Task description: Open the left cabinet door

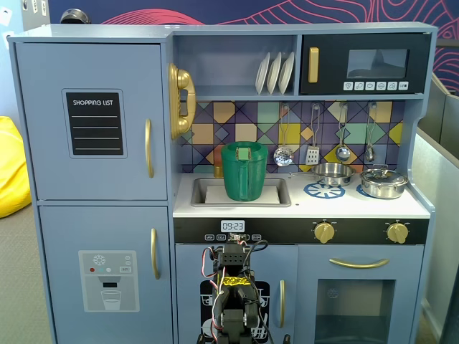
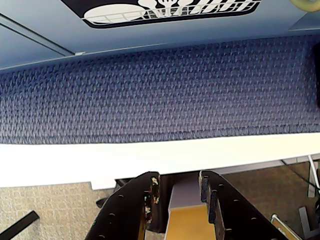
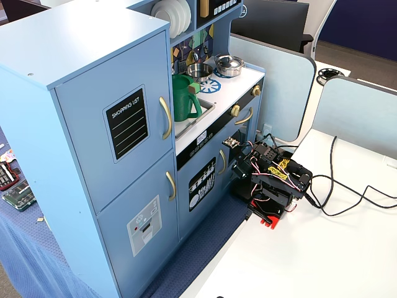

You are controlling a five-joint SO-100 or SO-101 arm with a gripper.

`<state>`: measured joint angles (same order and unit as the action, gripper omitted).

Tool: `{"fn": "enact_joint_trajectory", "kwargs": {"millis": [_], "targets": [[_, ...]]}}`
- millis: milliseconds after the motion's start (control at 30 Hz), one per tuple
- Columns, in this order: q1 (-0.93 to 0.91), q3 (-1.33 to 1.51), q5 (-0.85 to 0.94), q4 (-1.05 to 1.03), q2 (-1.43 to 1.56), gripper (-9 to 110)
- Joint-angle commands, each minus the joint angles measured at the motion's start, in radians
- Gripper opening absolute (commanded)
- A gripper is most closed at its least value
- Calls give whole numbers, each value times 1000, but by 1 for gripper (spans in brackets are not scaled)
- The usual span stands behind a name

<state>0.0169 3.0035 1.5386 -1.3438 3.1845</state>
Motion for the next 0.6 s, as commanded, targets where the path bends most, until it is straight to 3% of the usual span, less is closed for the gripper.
{"fn": "enact_joint_trajectory", "kwargs": {"millis": [0, 367, 567], "targets": [[-14, -6, -29, -189, -6, 0], [6, -6, -44, -173, -6, 0], [219, -110, -247, 74, -49, 0]]}}
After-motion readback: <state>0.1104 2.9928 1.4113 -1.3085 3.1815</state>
